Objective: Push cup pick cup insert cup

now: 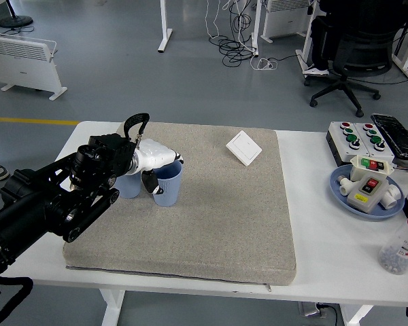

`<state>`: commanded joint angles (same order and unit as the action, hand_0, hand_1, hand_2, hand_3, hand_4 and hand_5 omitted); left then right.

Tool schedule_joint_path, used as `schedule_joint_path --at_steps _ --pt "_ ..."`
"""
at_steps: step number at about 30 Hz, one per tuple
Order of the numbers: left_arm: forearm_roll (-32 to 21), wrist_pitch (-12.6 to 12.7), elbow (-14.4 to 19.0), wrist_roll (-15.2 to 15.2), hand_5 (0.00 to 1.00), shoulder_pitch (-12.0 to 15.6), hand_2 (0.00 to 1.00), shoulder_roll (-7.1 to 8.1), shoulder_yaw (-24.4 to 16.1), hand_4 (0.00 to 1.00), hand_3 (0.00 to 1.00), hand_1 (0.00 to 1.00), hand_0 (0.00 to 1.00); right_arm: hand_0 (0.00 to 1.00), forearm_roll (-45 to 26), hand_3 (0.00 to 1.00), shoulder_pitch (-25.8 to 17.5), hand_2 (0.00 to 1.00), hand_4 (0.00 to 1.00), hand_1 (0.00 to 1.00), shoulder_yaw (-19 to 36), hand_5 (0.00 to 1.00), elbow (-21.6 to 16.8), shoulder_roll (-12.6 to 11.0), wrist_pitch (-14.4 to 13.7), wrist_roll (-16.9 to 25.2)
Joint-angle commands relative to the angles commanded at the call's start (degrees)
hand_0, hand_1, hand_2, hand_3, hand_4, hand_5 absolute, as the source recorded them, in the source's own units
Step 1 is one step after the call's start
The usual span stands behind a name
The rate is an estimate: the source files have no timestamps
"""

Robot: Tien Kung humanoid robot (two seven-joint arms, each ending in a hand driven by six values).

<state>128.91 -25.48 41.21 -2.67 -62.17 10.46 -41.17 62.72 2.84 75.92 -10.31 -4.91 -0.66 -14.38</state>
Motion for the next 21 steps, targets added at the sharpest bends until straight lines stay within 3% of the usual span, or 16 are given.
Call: schedule_joint_path --at_steps 1,2,7,8,13,14,16,21 --pt "0.13 0.40 -0.01 -0.33 0.036 0.03 0.815 0.01 -0.02 0.661 0.700 0.661 0.478 0.694 -0.01 0.545 -0.03 0.608 0.104 0.597 0.00 0.438 0.00 0.01 -0.01 0.00" --pt "0.31 0.82 0.03 -0.62 0.002 0.05 0.610 0.04 0.01 0.443 0.535 0.563 0.455 0.694 -0.01 0.545 -0.07 0.608 0.105 0.596 0.00 0.435 0.00 0.02 -0.02 0.01" --pt "0.21 2.18 0.44 -1.82 0.002 0.29 0.610 0.22 -0.49 0.443 0.535 0.563 0.455 0.694 -0.08 0.545 -0.15 0.608 0.105 0.596 -0.04 0.435 0.00 0.02 -0.03 0.03" --pt "0.08 2.37 0.51 -1.99 0.002 0.36 0.501 0.20 -0.80 0.316 0.462 0.508 0.447 0.694 -0.11 0.545 -0.16 0.608 0.105 0.596 -0.02 0.437 0.00 0.03 -0.05 0.03" --pt "-1.82 2.09 1.86 -2.02 0.002 0.70 0.501 0.58 -2.63 0.316 0.462 0.508 0.447 0.694 -0.28 0.545 -0.10 0.608 0.105 0.596 -0.05 0.437 0.00 0.04 -0.05 0.08" --pt "-2.24 1.78 2.40 -1.86 0.002 0.74 0.466 0.77 -3.00 0.367 0.430 0.480 0.437 0.694 -0.31 0.545 -0.08 0.608 0.105 0.596 -0.02 0.437 0.00 0.04 -0.06 0.10" --pt "-2.92 1.06 3.72 -1.44 0.002 0.79 0.466 1.19 -3.78 0.367 0.430 0.480 0.437 0.694 -0.38 0.544 -0.03 0.608 0.105 0.597 0.02 0.435 0.00 0.05 -0.07 0.13" --pt "-2.92 -2.65 9.87 1.52 0.002 0.30 0.451 2.99 -7.19 0.364 0.419 0.464 0.437 0.694 -0.88 0.545 0.05 0.607 0.106 0.598 -0.03 0.436 0.00 -0.01 -0.12 0.29"
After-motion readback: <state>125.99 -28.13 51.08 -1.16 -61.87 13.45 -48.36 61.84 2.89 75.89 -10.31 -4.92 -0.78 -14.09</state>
